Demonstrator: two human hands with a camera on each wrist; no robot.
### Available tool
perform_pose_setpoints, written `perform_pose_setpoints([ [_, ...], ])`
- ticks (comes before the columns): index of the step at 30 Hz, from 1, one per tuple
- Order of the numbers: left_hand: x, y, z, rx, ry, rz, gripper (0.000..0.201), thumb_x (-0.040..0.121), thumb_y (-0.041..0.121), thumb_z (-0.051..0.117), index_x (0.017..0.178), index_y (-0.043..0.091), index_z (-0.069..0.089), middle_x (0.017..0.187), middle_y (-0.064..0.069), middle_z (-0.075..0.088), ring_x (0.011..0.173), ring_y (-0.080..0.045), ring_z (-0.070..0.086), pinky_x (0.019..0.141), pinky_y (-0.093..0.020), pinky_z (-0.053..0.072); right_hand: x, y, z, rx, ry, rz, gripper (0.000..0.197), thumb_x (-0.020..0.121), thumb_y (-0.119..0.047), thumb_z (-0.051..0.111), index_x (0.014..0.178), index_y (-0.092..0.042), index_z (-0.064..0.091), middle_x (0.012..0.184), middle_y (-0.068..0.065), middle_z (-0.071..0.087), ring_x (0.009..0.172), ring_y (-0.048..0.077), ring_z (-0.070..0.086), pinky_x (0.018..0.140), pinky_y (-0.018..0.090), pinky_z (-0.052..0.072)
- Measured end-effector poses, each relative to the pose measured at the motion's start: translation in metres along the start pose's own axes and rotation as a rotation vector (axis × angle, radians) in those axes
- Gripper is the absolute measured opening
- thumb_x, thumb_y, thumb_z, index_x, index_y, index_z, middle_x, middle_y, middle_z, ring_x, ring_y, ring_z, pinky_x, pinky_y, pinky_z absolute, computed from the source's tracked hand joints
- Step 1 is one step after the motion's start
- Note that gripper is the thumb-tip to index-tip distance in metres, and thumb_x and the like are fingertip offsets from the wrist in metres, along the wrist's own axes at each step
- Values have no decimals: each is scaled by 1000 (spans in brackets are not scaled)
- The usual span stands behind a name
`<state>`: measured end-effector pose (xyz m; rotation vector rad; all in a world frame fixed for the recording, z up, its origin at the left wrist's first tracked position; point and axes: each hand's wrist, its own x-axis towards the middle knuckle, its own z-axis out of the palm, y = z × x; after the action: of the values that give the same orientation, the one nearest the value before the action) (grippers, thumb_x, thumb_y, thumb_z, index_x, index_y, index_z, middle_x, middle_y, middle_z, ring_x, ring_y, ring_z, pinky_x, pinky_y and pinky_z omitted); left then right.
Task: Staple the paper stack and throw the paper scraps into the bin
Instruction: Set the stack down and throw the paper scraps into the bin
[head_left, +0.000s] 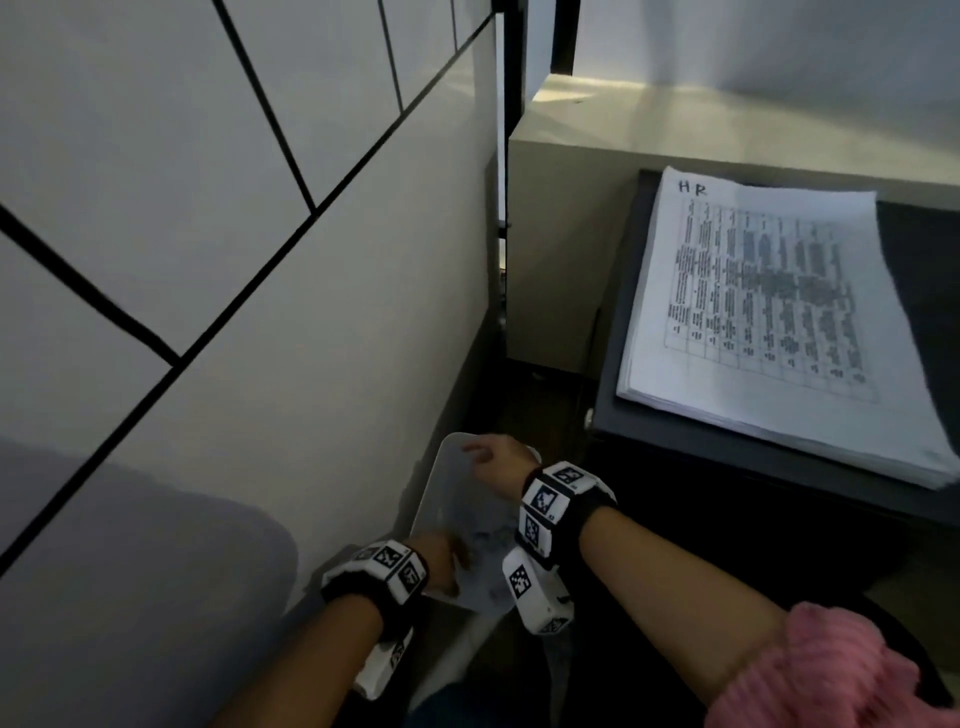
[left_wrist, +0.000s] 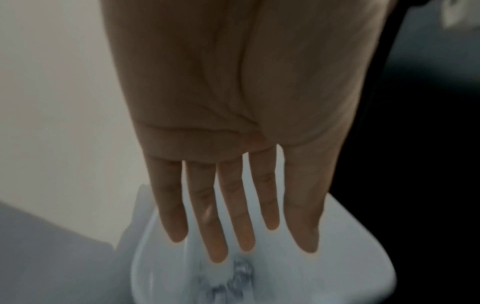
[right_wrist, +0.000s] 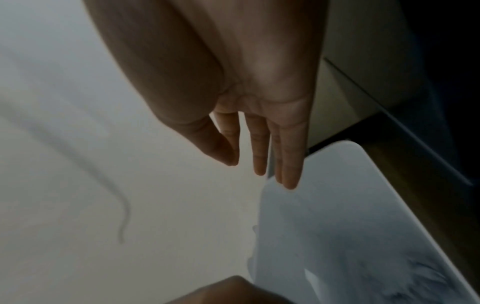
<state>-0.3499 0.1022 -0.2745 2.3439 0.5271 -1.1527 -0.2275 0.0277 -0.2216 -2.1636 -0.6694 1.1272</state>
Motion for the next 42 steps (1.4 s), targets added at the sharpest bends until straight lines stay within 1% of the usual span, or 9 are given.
perform_pose_setpoints([
  [8,-69,41,-89,24,289,82,39,89,21,60,126,10,56,132,-10,57,120,-24,55,97,-26,42,-105,-64,-58,-9,-4,-344,44,92,-5,47,134,-15,49,133,13,54,119,28,55,92,29,46],
  [14,-127,118,-174,169,578,281,37,84,15,66,121,16,63,118,-9,66,106,-24,63,90,-25,45,-201,-52,-144,-100,312,-544,40,89,-5,50,127,-16,56,122,9,63,100,20,63,88,25,49],
  [17,-149,176,-198,200,627,371,32,85,17,65,117,13,63,101,-3,66,90,-18,61,82,-23,45,-238,-22,-192,-138,474,-484,37,89,-7,50,124,-19,59,121,5,63,102,19,60,94,29,49],
  [20,-158,234,-206,263,658,498,30,86,20,63,116,16,63,105,0,68,86,-12,58,81,-24,46,-271,21,-234,-230,600,-378,31,87,-7,54,116,-15,63,119,2,65,96,9,55,89,18,43],
  [24,-155,313,-193,398,598,627,32,89,23,59,121,19,60,111,1,65,92,-12,58,87,-24,44,-302,90,-278,-326,723,-130,26,81,-8,60,105,-15,68,110,5,68,92,13,61,85,23,44],
  [30,-126,417,-162,505,515,737,37,89,22,59,125,16,57,127,-5,61,115,-22,58,95,-30,45,-312,158,-305,-393,684,226,38,80,-26,68,117,-17,61,116,6,55,109,23,57,84,22,39],
  [34,-96,460,-144,554,470,751,44,84,19,62,127,12,55,127,-11,59,118,-29,55,98,-35,47,-300,172,-308,-394,622,218,42,75,-28,74,113,-14,62,109,8,62,99,23,61,75,21,40],
  [39,-68,478,-132,544,447,712,51,77,31,71,121,12,56,125,-17,56,119,-32,52,98,-40,46,-296,170,-328,-353,584,174,5,80,-14,64,85,-16,64,73,-6,56,57,8,55,53,22,51],
  [42,-57,480,-129,502,414,725,41,77,27,72,112,10,59,120,-14,62,115,-30,56,95,-37,47,-294,159,-354,-377,674,154,15,78,-9,60,67,-20,59,69,-8,55,65,9,55,60,18,45],
])
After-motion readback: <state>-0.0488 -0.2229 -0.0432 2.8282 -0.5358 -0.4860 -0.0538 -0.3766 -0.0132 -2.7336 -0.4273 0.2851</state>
